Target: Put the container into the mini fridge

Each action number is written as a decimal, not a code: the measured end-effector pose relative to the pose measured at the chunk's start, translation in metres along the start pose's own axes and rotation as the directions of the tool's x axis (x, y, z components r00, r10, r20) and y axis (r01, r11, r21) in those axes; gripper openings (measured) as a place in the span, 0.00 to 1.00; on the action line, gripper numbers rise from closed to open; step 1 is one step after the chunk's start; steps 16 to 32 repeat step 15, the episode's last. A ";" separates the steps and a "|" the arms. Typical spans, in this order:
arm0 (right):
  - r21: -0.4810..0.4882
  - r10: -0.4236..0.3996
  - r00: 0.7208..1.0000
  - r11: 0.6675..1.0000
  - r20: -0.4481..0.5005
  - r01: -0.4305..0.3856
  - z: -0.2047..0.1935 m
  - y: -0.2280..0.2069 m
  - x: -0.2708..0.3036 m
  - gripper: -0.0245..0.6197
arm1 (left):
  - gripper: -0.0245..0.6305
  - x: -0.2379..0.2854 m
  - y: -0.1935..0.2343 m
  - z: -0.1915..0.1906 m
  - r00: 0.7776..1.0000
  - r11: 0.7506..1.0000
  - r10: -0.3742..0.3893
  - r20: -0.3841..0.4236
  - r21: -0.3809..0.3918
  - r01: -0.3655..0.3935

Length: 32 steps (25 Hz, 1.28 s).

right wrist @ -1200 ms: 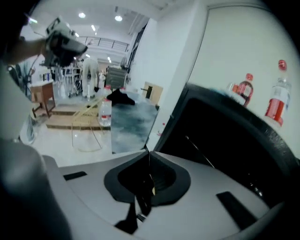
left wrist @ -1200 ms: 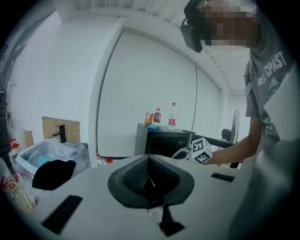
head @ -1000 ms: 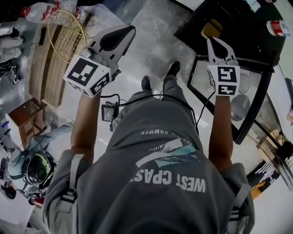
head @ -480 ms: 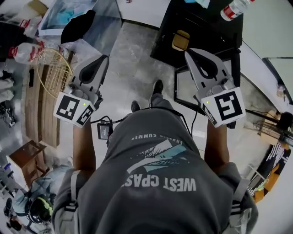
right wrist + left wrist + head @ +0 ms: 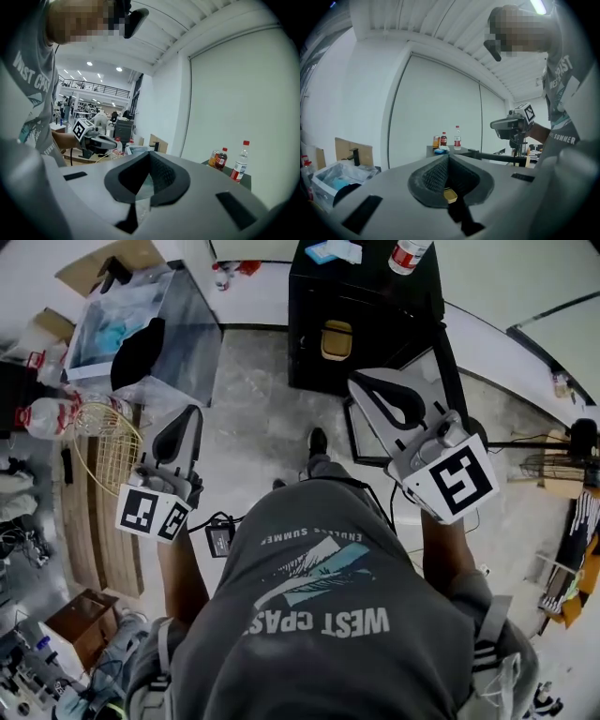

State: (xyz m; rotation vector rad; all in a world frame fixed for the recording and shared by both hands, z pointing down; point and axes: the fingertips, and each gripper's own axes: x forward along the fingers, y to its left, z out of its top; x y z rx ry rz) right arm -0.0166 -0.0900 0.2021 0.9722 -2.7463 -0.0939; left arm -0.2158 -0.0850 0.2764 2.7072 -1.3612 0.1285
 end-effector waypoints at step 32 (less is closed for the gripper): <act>0.023 -0.022 1.000 0.999 0.004 0.022 -0.007 -0.001 -0.003 0.08 | 0.06 0.003 -0.006 -0.004 0.999 0.999 -0.033 -0.012 0.001 0.033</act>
